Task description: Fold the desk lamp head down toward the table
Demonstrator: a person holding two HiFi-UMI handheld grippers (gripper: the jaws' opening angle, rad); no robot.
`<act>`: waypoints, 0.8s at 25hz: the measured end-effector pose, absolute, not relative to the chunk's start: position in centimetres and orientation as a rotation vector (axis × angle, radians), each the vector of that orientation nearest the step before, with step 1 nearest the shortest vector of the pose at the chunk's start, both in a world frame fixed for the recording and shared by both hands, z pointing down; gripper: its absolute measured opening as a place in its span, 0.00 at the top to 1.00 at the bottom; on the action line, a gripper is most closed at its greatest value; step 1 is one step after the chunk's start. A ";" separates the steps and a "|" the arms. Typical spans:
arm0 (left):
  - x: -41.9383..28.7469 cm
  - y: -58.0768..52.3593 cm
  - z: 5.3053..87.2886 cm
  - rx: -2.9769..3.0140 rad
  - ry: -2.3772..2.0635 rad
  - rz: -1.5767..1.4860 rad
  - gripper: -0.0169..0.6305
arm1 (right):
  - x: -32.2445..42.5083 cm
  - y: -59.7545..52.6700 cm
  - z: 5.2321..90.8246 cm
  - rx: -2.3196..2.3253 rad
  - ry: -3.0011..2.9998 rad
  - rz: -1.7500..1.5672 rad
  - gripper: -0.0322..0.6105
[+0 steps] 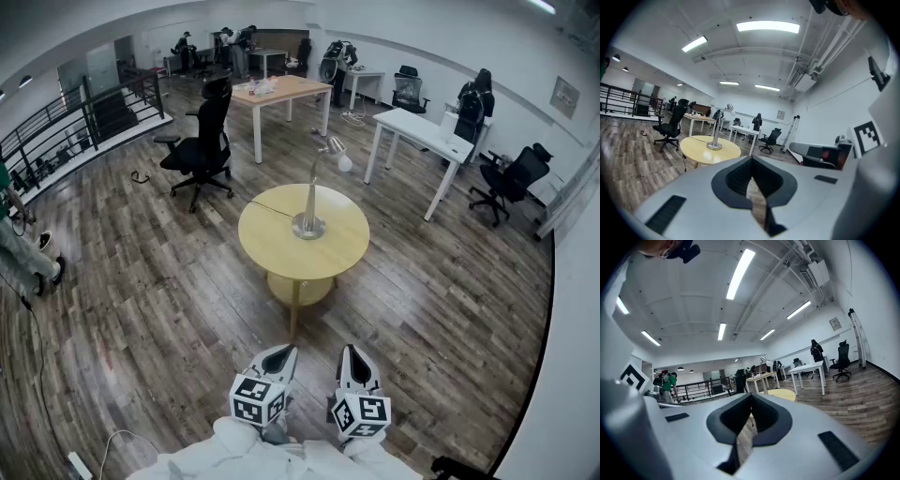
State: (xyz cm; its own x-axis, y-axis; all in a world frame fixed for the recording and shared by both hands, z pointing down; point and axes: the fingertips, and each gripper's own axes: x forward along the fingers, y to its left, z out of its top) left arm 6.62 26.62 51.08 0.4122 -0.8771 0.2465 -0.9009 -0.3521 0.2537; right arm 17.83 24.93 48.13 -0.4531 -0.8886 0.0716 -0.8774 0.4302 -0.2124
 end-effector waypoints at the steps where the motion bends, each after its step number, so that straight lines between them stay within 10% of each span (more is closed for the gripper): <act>1: 6.4 26.1 51.1 2.323 -1.532 0.095 0.98 | 17.5 24.4 48.1 -1.610 2.619 -0.340 0.93; 20: 0.7 13.1 50.8 2.334 -1.531 0.088 0.98 | 11.1 11.5 48.2 -1.595 2.638 -0.347 0.93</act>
State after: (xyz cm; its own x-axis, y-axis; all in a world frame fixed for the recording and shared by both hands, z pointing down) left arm 0.71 13.10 50.80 0.4152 -0.8779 0.2387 -0.8995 -0.3570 0.2520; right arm 11.11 11.52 48.21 -0.4706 -0.8786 0.0814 -0.8698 0.4464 -0.2103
